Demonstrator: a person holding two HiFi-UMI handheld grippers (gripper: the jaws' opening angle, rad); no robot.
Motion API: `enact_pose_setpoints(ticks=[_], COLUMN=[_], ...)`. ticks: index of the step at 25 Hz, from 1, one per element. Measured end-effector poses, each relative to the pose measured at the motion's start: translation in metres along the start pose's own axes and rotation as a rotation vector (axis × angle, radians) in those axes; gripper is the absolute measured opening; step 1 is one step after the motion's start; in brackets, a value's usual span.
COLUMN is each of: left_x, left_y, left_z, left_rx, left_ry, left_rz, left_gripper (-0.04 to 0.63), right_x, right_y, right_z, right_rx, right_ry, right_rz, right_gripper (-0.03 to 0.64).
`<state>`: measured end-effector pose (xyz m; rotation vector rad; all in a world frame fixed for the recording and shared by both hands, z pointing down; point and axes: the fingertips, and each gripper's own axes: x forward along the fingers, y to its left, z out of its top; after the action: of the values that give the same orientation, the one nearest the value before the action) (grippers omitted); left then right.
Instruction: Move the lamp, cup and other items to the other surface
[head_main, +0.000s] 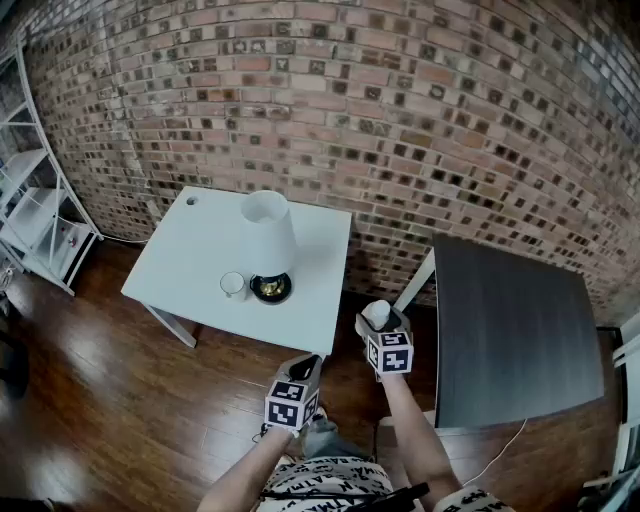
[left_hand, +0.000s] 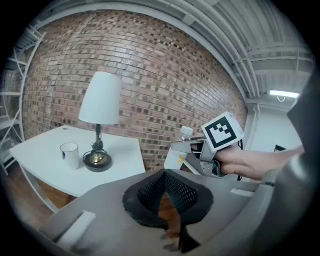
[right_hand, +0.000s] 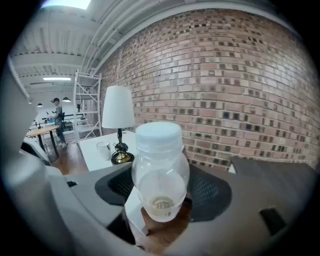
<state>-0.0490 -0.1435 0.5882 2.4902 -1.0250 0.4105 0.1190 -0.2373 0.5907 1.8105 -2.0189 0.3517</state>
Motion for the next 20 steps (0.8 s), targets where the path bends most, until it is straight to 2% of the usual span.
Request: enact_pose_setpoints(ticks=[7, 11, 20], left_x=[0.022, 0.041, 0.058], left_y=[0.067, 0.091, 0.13], left_z=[0.014, 0.021, 0.018], left_rx=[-0.062, -0.096, -0.15], left_ry=[-0.02, -0.024, -0.004], left_rz=[0.13, 0.176, 0.241], left_gripper=[0.002, 0.002, 0.002], right_x=[0.104, 0.152, 0.206], right_y=[0.034, 0.046, 0.06], right_z=[0.036, 0.051, 0.038], right_rx=[-0.04, -0.053, -0.067], right_ry=[-0.027, -0.047, 0.009], right_rz=[0.138, 0.2, 0.254], right_gripper=[0.328, 0.33, 0.33])
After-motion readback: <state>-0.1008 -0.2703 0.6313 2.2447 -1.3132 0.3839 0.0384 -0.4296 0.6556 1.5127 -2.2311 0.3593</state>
